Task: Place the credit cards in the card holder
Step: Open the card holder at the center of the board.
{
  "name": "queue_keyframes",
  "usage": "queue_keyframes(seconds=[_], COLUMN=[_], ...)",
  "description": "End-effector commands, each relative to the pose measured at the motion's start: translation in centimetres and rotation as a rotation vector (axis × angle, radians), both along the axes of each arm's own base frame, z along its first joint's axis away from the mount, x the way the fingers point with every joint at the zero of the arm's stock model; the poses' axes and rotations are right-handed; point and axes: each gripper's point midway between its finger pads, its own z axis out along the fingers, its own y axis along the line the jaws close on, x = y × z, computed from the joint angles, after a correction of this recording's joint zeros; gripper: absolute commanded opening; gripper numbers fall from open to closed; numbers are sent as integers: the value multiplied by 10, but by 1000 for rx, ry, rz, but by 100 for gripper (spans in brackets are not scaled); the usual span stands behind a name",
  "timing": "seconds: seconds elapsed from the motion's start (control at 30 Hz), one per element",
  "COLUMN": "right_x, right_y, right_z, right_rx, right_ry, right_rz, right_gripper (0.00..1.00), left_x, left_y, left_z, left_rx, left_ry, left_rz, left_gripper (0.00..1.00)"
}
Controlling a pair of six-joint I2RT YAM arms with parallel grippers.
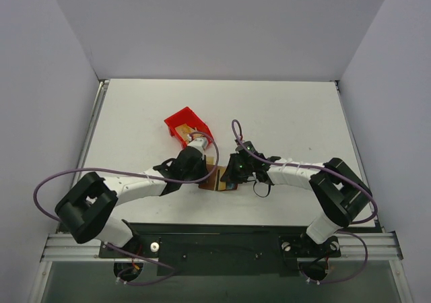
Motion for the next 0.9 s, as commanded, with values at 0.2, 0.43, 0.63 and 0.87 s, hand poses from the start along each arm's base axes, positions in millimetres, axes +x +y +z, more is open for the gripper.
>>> queue_keyframes(seconds=[0.2, 0.43, 0.63, 0.87], right_x=[-28, -33, -32, -19], right_y=[-24, -26, -21, -21], right_z=[-29, -28, -19, 12], right_rx=[-137, -137, -102, -45], right_ry=[93, 97, 91, 46], right_rz=[56, 76, 81, 65], right_gripper=[0, 0, 0, 0], left_x=[9, 11, 12, 8], left_y=[-30, -35, -38, -34], left_z=[-13, -27, -31, -43], left_rx=[-76, -73, -70, -58], left_ry=[-6, 19, 30, 58], left_rz=[-60, -61, -66, -56], left_gripper=[0, 0, 0, 0])
